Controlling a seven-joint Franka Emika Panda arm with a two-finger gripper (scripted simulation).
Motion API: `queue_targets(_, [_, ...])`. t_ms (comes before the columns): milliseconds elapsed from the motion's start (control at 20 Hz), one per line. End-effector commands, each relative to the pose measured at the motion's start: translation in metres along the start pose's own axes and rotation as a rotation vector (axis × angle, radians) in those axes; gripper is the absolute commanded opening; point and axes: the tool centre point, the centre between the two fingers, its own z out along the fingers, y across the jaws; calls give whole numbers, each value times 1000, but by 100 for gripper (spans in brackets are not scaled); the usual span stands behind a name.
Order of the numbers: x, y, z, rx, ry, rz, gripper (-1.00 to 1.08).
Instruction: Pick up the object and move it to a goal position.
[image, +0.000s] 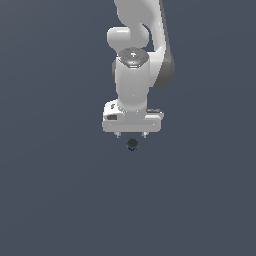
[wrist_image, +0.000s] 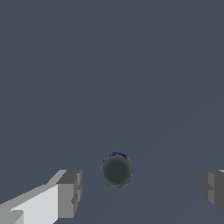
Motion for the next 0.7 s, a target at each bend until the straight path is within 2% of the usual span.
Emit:
queue_targets(0, [0, 0, 0, 0, 0, 0, 100])
queue_targets(650, [-9, 2, 7, -16, -30, -21, 100])
